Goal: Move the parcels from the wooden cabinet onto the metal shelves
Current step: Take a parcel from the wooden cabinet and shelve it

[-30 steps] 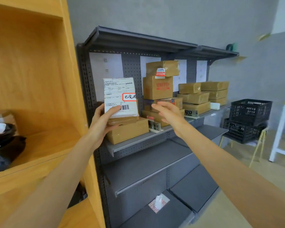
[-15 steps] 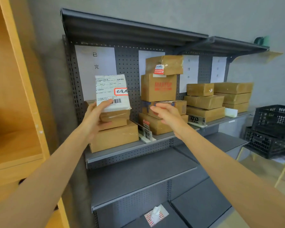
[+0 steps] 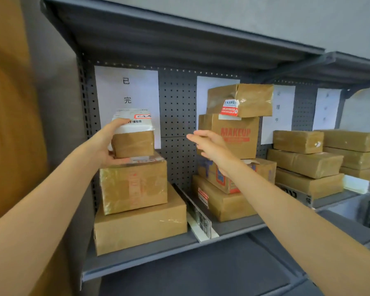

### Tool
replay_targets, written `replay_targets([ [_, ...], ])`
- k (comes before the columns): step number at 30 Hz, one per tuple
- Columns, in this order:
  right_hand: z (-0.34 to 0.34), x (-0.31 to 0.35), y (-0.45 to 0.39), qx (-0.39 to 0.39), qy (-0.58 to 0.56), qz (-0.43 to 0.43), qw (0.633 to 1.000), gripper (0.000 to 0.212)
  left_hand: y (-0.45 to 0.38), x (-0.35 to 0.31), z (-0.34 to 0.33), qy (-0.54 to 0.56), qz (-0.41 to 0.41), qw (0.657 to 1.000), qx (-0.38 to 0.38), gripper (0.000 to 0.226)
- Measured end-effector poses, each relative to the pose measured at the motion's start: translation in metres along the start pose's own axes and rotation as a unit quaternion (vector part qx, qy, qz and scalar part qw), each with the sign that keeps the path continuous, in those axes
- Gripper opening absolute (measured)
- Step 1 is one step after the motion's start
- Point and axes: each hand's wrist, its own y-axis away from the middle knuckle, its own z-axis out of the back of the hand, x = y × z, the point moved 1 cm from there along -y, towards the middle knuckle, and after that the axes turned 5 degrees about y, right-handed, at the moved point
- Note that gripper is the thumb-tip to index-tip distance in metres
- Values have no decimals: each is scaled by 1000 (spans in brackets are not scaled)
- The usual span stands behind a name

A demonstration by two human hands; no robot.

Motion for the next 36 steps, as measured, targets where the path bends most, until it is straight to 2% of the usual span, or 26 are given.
replay_targets([
  [6,-34,-12,-62,45,-33,9,998,49,-32,-6,9,-31,0,999,-42,53],
  [10,-58,-17,-93,77,-45,15,996,46,-48,-8,18,-30,16,996,-88,68],
  [14,-72,-24,-114,96,-58,16,994,46,-66,-5,16,-45,31,994,-96,76],
  [24,-78,-34,-150,107,-64,18,992,43,-93,1,9,-73,47,990,-108,70],
  [31,-93,-34,-156,121,-58,22,991,44,-100,1,9,-174,29,972,-155,65],
  [36,-97,-34,-158,120,-57,23,991,42,-106,5,17,-215,29,965,-147,89],
])
